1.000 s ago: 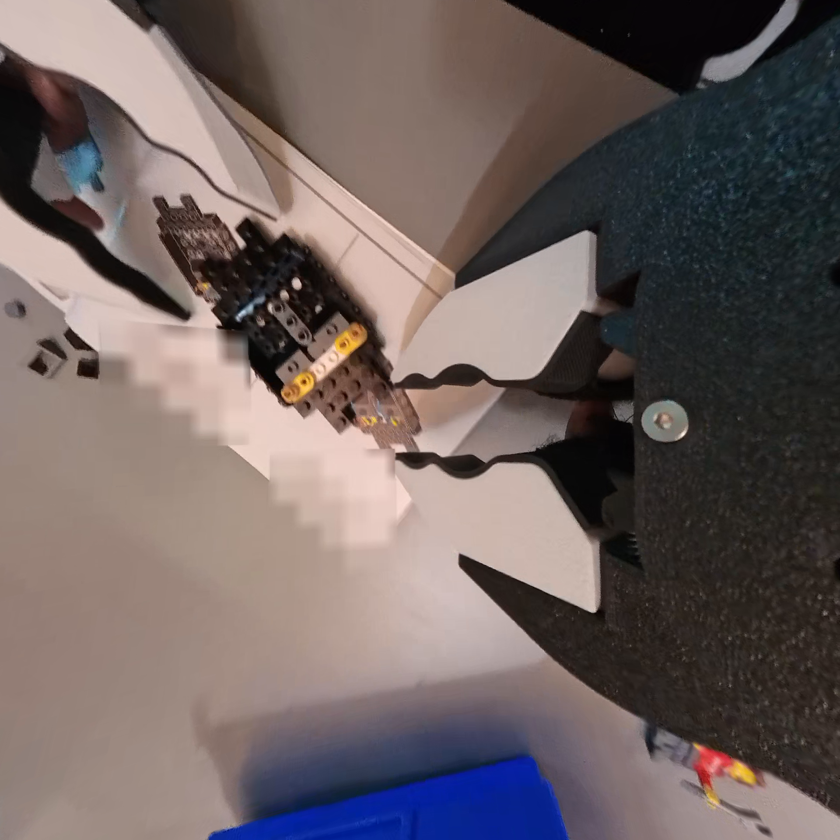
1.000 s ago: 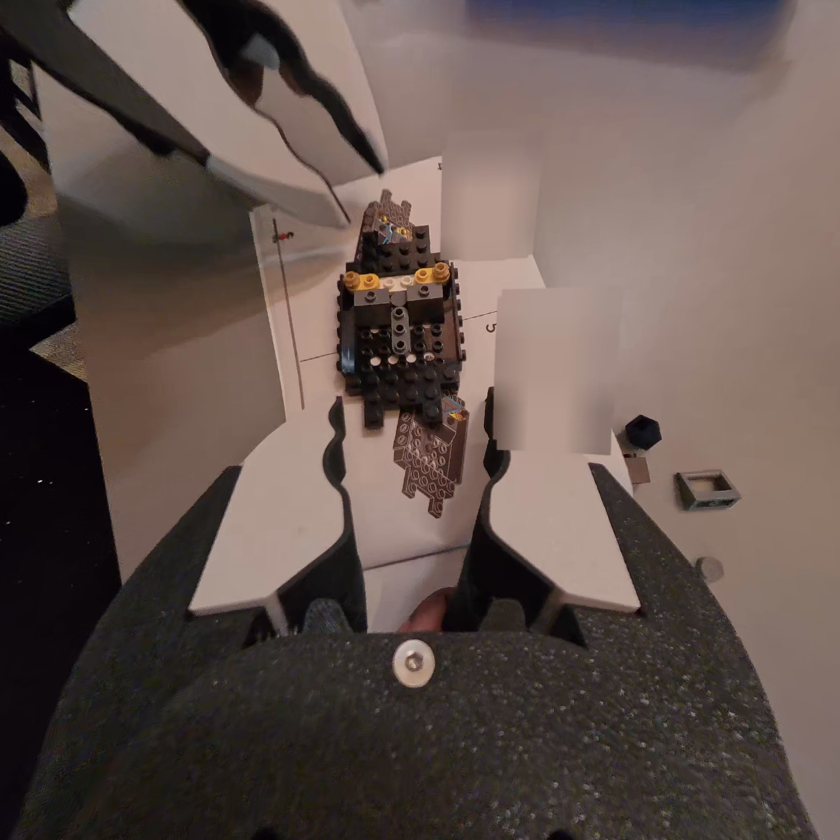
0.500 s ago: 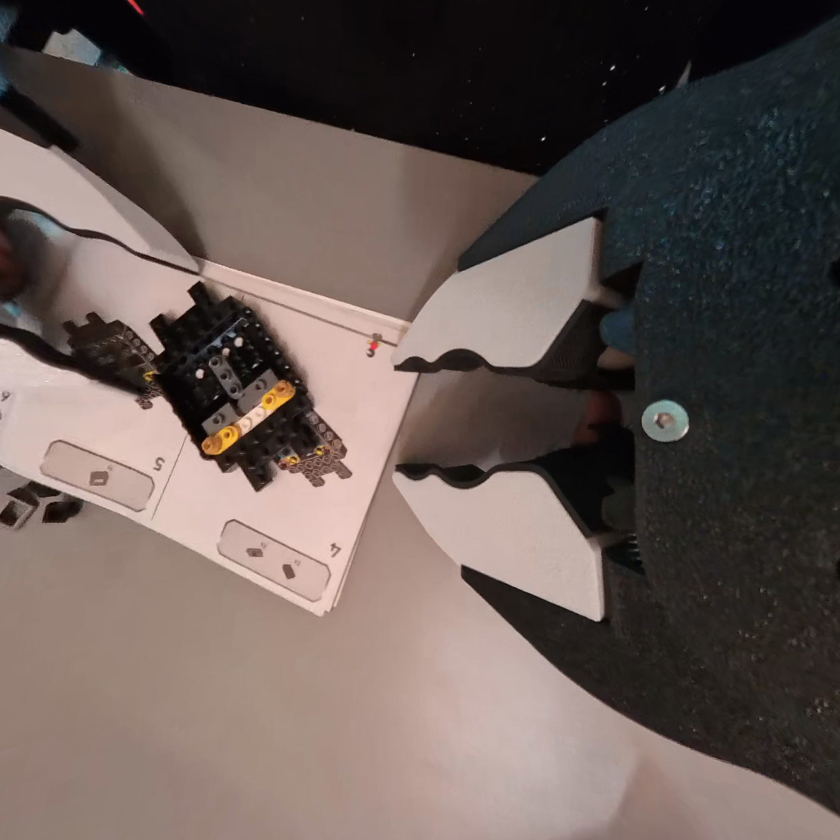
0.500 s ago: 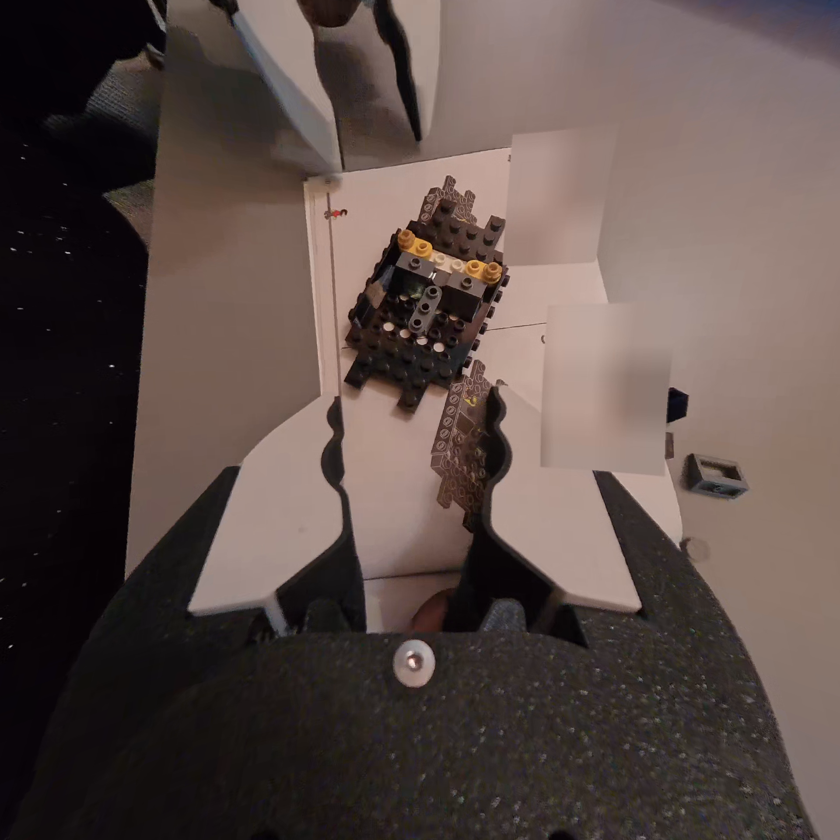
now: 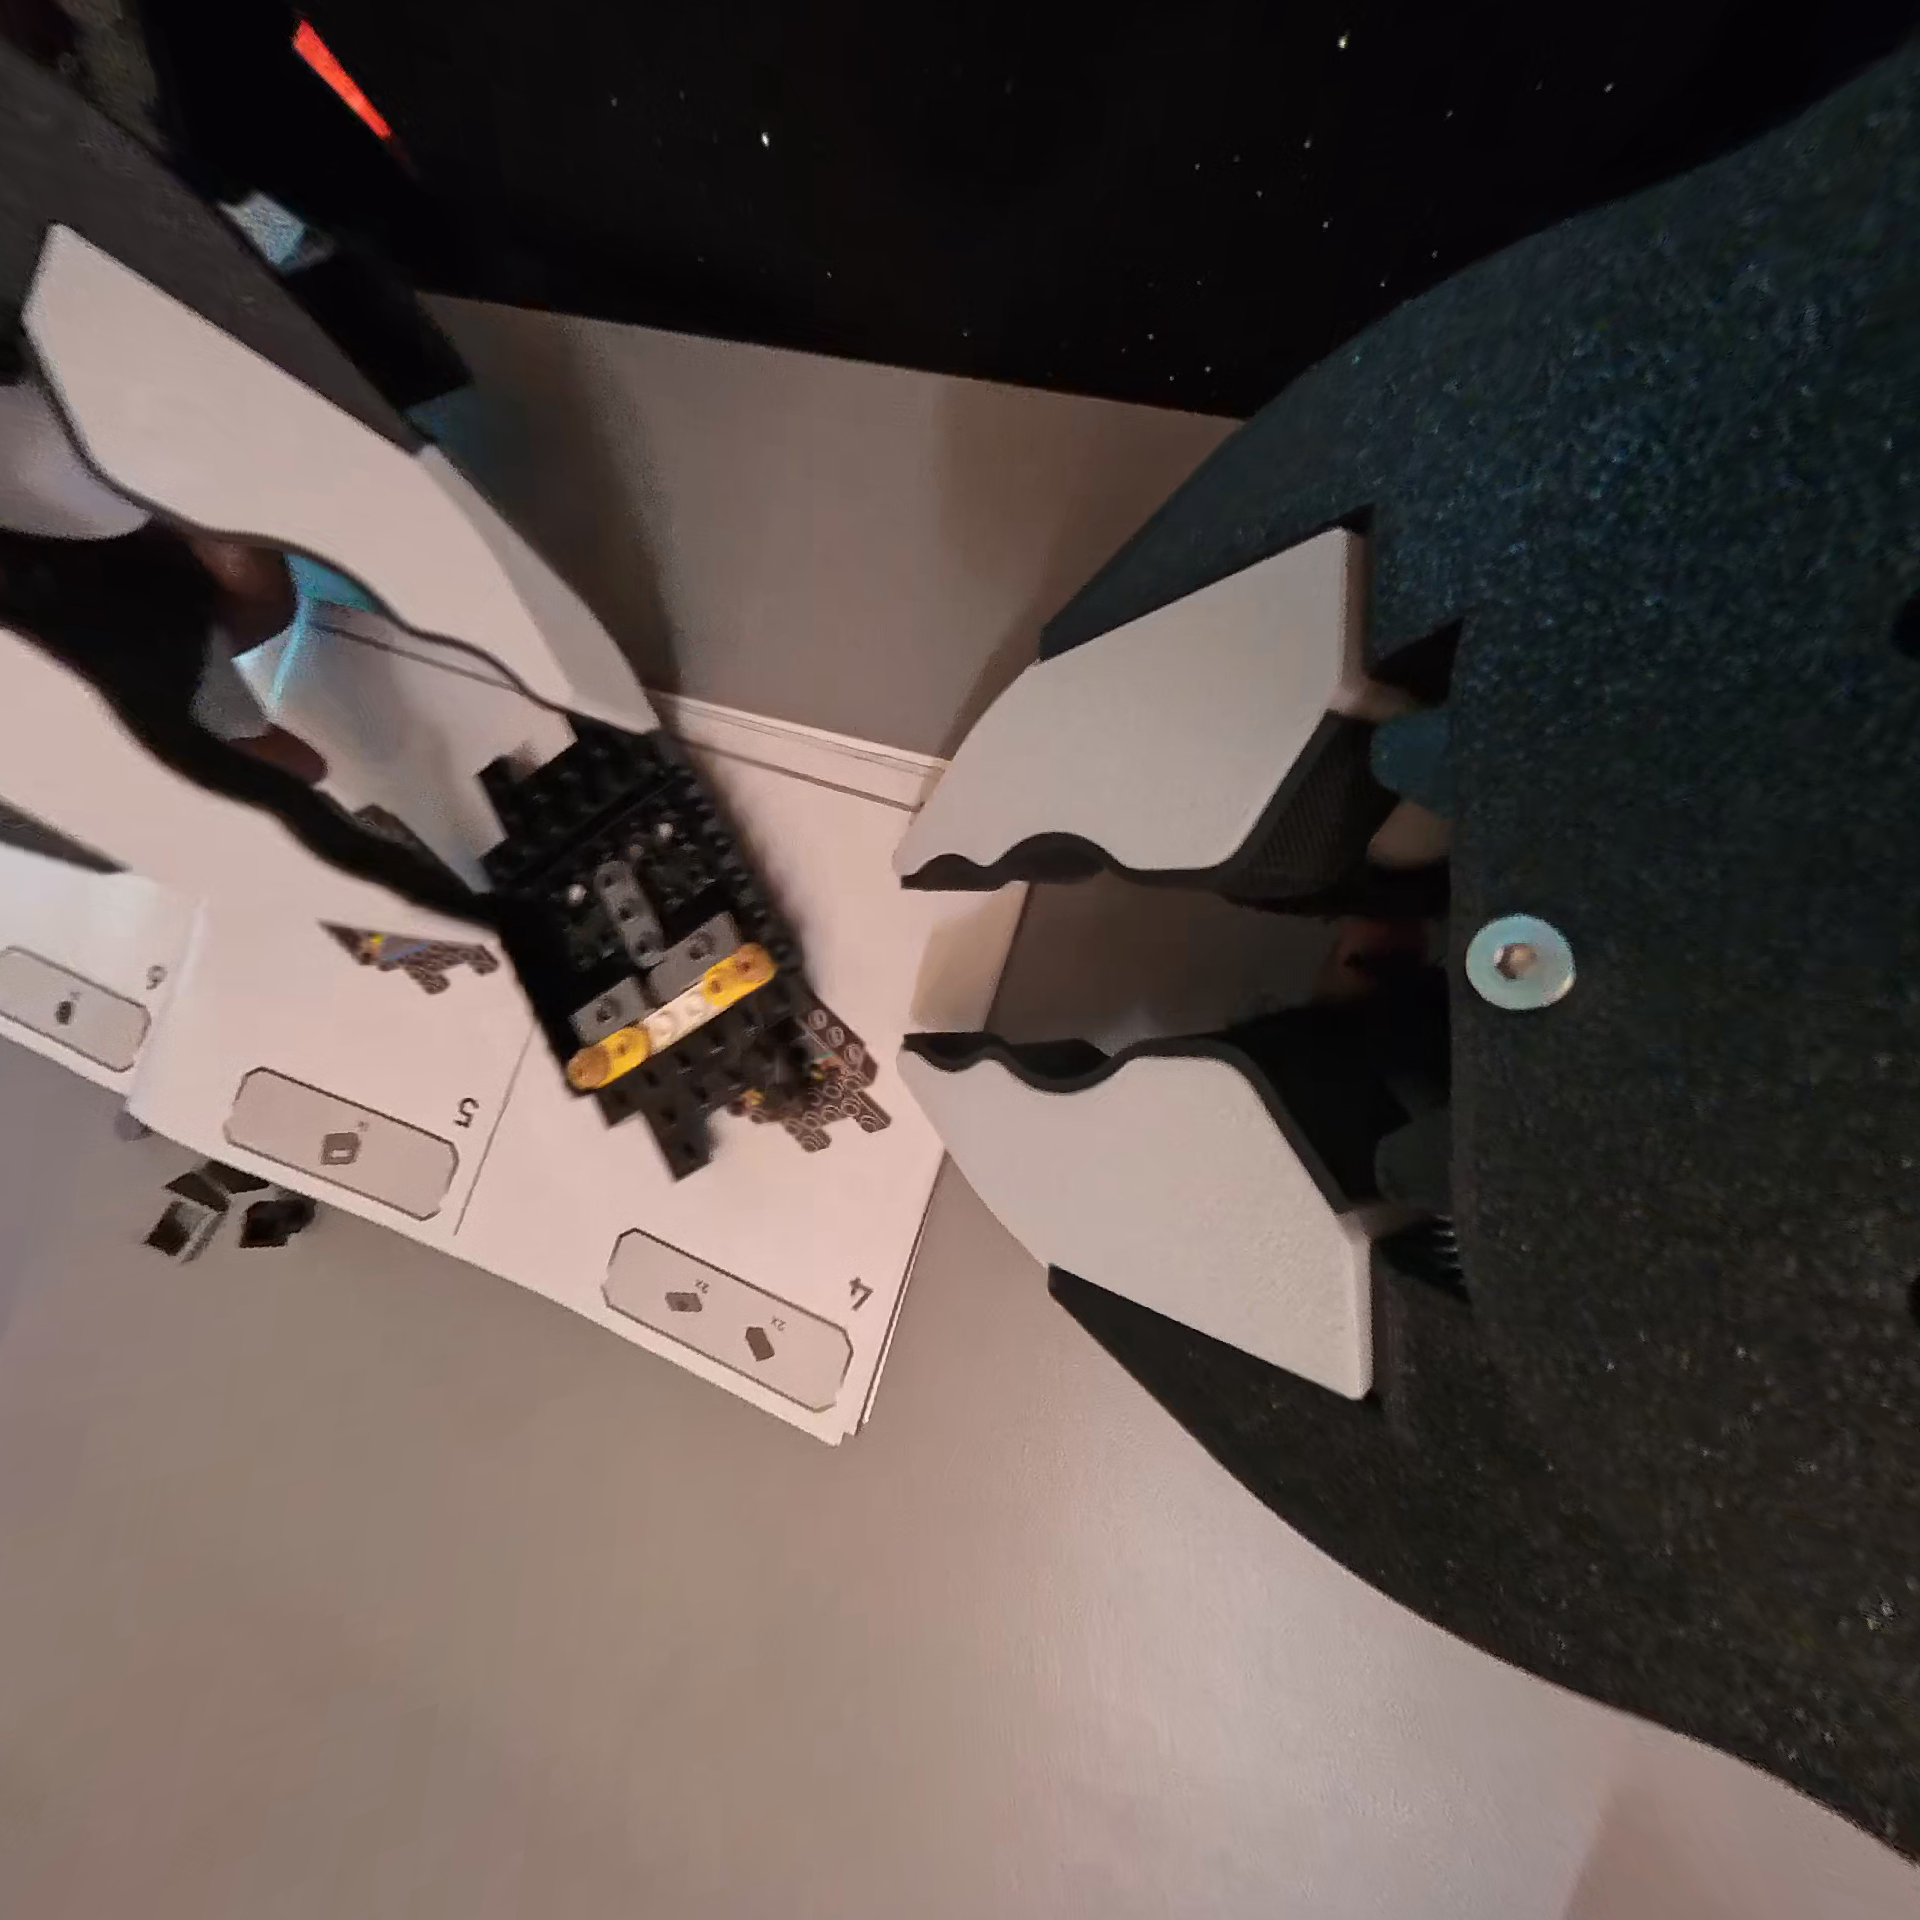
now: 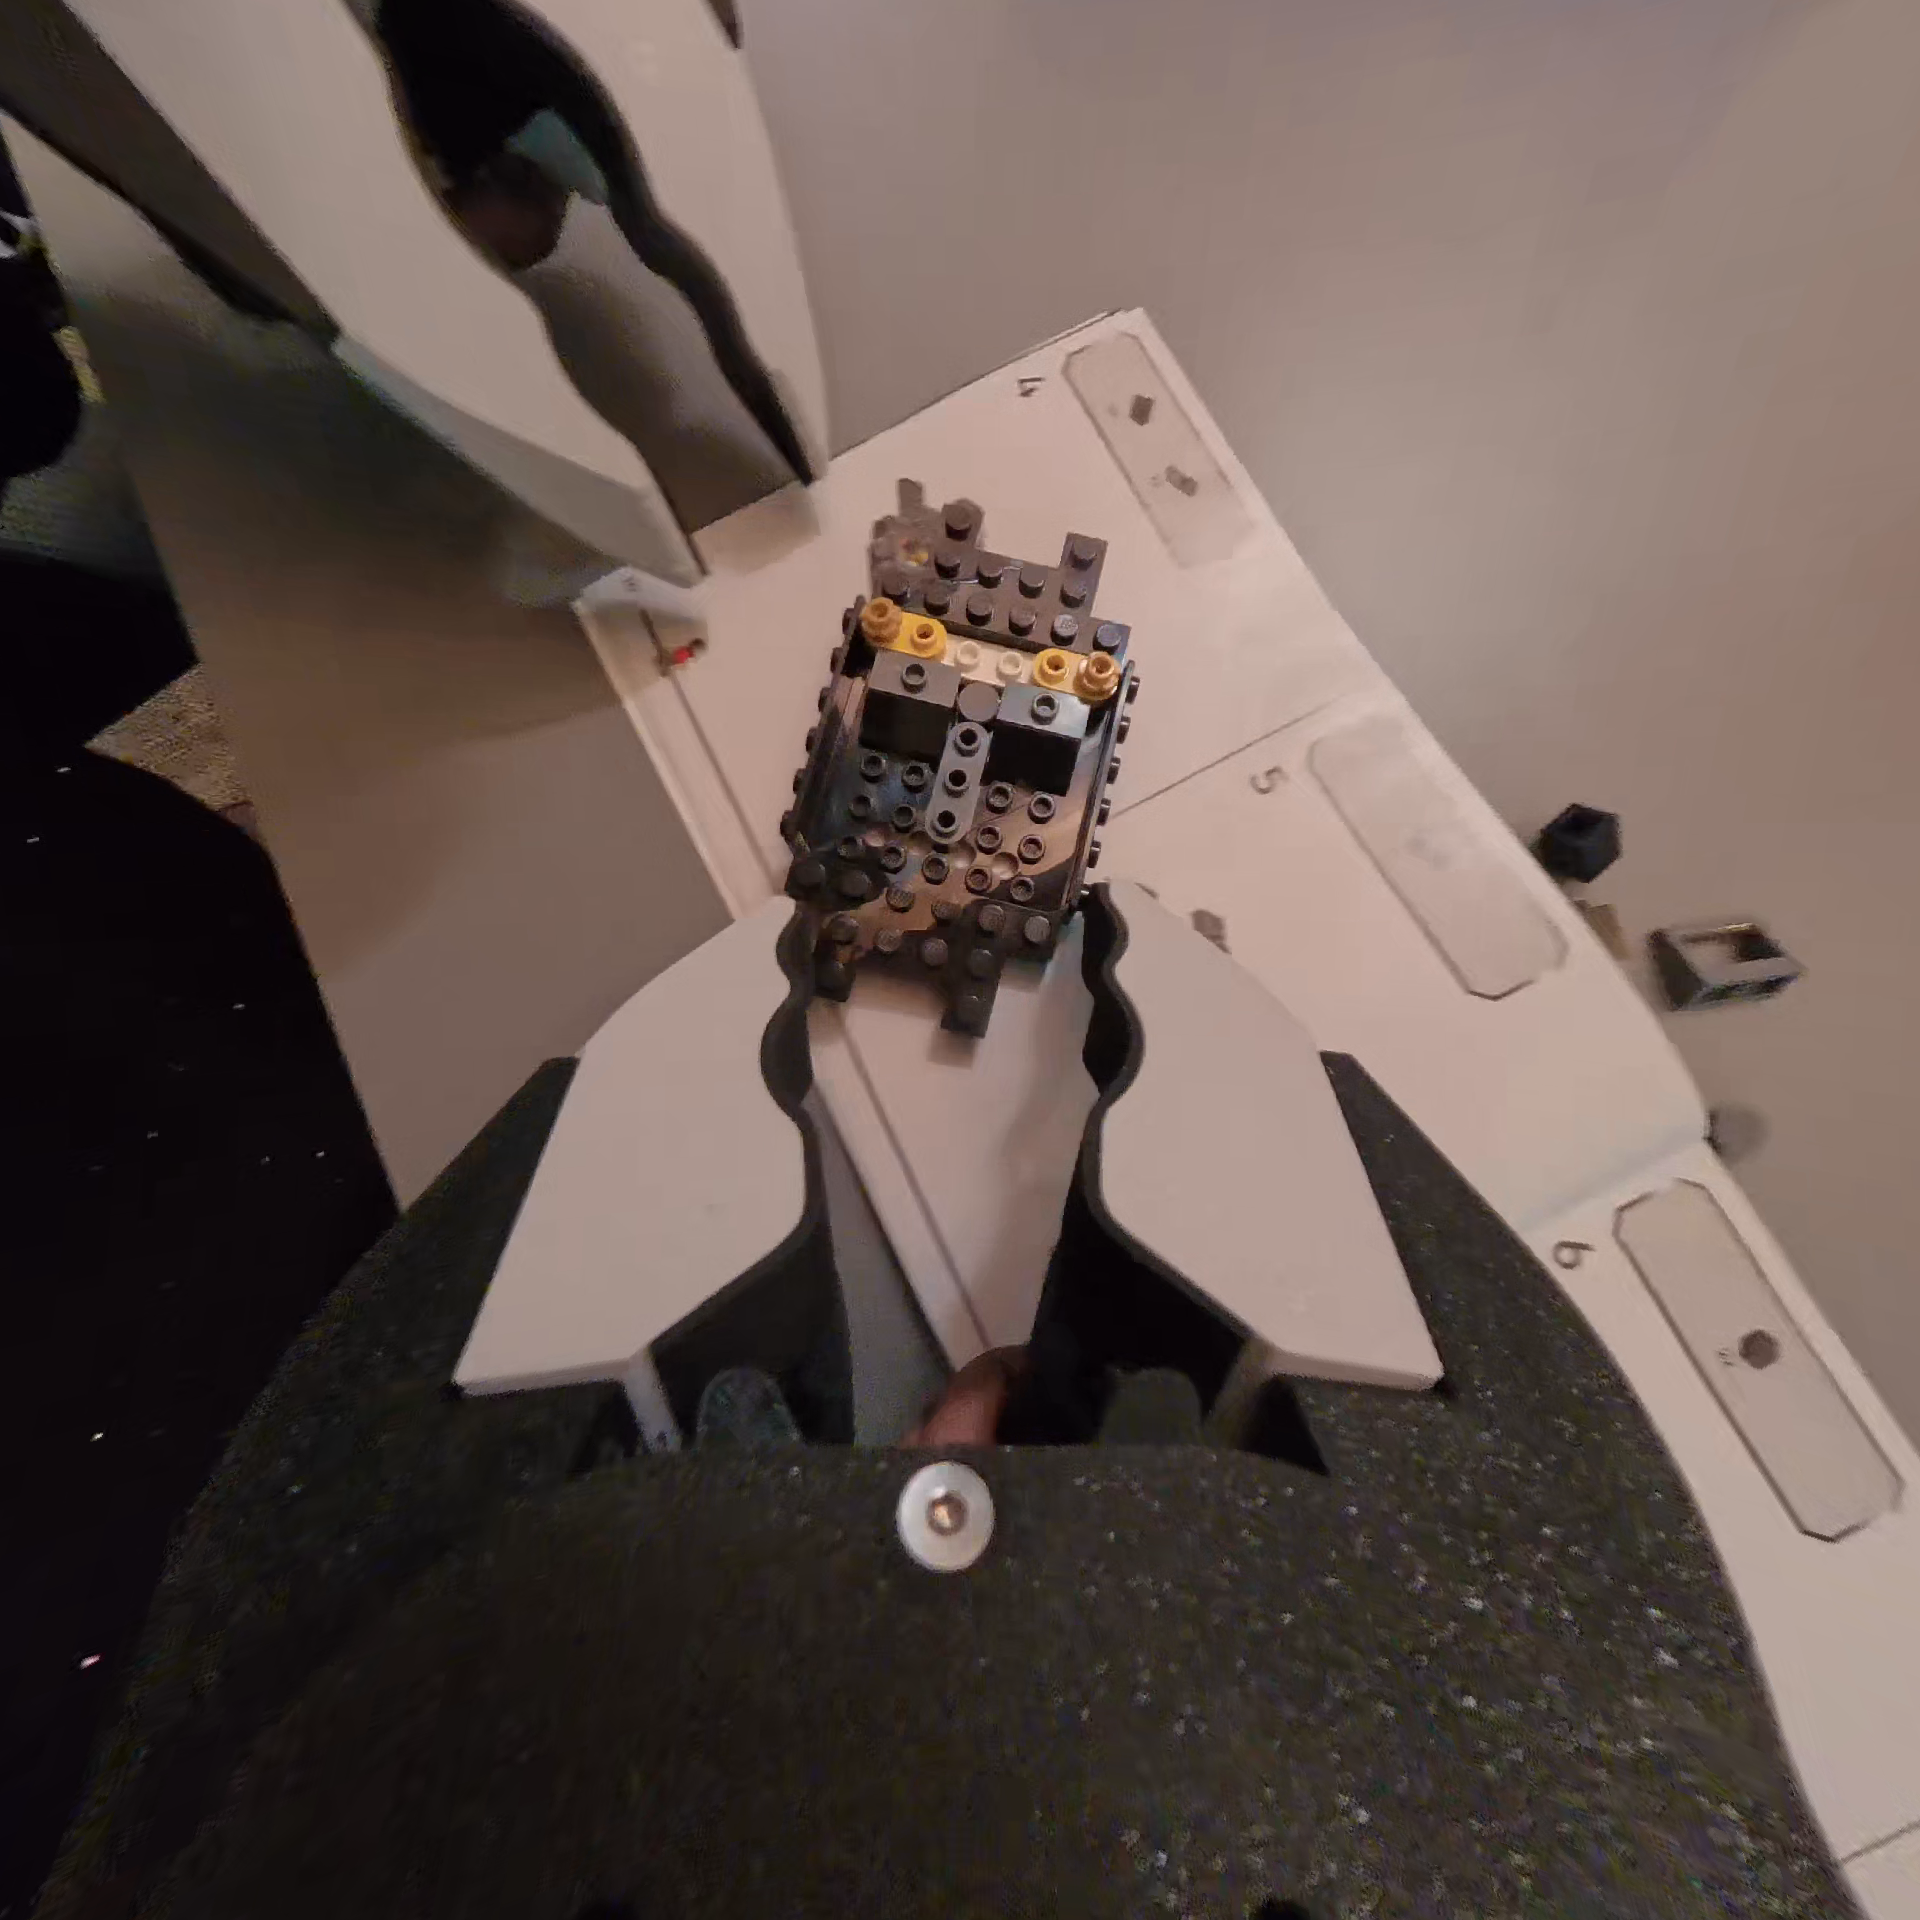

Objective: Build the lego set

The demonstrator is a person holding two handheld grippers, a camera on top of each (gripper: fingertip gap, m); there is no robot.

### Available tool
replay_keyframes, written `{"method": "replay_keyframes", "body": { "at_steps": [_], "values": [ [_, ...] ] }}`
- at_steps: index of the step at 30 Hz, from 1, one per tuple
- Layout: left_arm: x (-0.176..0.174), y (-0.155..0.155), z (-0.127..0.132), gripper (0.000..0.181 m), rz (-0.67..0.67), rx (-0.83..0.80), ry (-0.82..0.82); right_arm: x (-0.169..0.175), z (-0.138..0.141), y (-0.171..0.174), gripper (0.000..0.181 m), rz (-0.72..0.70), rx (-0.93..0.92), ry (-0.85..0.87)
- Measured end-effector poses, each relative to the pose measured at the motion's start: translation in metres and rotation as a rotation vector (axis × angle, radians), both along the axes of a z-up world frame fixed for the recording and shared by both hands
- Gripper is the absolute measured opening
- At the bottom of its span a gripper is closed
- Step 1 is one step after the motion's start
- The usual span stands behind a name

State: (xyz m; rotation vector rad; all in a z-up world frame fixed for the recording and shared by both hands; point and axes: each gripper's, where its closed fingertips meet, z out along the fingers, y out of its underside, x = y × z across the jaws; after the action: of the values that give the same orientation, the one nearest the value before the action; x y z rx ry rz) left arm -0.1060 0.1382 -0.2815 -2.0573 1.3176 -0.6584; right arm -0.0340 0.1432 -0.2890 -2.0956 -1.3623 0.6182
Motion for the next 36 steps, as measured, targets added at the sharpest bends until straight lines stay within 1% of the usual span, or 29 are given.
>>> {"method": "replay_keyframes", "body": {
  "at_steps": [1,3,5,6,8,9,11,12,14,15,19,22,24,27,29,31,33,36],
  "values": [
    [0.001,0.000,0.001,0.026,-0.002,0.007,-0.007,-0.001,0.000,-0.003,0.050,0.009,0.003,-0.001],
    [0.001,0.000,-0.002,0.026,-0.005,0.008,0.013,0.000,0.000,-0.006,0.054,0.033,0.014,0.017],
    [-0.001,-0.005,-0.007,0.024,-0.015,-0.026,0.036,0.007,0.002,-0.007,0.056,0.037,0.000,0.039],
    [0.000,-0.007,-0.007,0.023,-0.021,-0.034,0.021,0.013,0.004,-0.006,0.056,0.032,0.007,0.048],
    [0.001,-0.014,-0.007,0.018,-0.049,-0.071,0.003,0.029,0.007,0.003,0.050,0.009,0.060,0.043],
    [0.002,-0.016,-0.007,0.017,-0.057,-0.085,0.008,0.036,0.009,0.009,0.045,-0.008,0.090,0.044],
    [0.004,-0.018,-0.007,0.018,-0.071,-0.082,0.014,0.052,0.012,0.023,0.031,-0.074,0.144,0.043],
    [0.005,-0.018,-0.006,0.021,-0.075,-0.066,0.011,0.060,0.010,0.028,0.030,-0.103,0.153,0.022],
    [0.007,-0.018,-0.002,0.022,-0.082,-0.045,-0.011,0.069,-0.002,0.026,0.028,-0.095,0.113,-0.024],
    [0.007,-0.017,0.001,0.022,-0.077,-0.040,-0.023,0.069,-0.001,0.024,0.028,-0.086,0.111,-0.007],
    [0.004,-0.002,0.004,0.023,-0.008,0.011,-0.037,0.075,-0.002,0.018,0.025,-0.044,0.073,-0.030],
    [0.005,0.000,0.001,0.025,-0.006,-0.003,-0.055,0.075,0.002,0.018,0.026,-0.009,0.035,-0.039],
    [0.005,0.001,0.000,0.025,-0.011,0.007,-0.050,0.077,0.008,0.031,0.027,-0.001,0.053,-0.043],
    [0.009,0.002,0.002,0.025,-0.023,0.032,-0.073,0.079,0.023,0.071,0.026,-0.038,0.123,-0.031],
    [0.009,0.002,0.002,0.025,-0.028,0.048,-0.080,0.078,0.027,0.097,0.022,-0.069,0.139,-0.020],
    [0.009,0.004,0.003,0.025,-0.023,0.063,-0.084,0.076,0.021,0.112,0.022,-0.109,0.100,-0.021],
    [0.009,0.005,0.006,0.027,-0.017,0.068,-0.105,0.073,0.011,0.116,0.032,-0.125,0.042,-0.031],
    [0.008,0.007,0.009,0.028,-0.007,0.074,-0.133,0.069,0.004,0.121,0.034,-0.129,0.041,-0.028]
  ]
}}
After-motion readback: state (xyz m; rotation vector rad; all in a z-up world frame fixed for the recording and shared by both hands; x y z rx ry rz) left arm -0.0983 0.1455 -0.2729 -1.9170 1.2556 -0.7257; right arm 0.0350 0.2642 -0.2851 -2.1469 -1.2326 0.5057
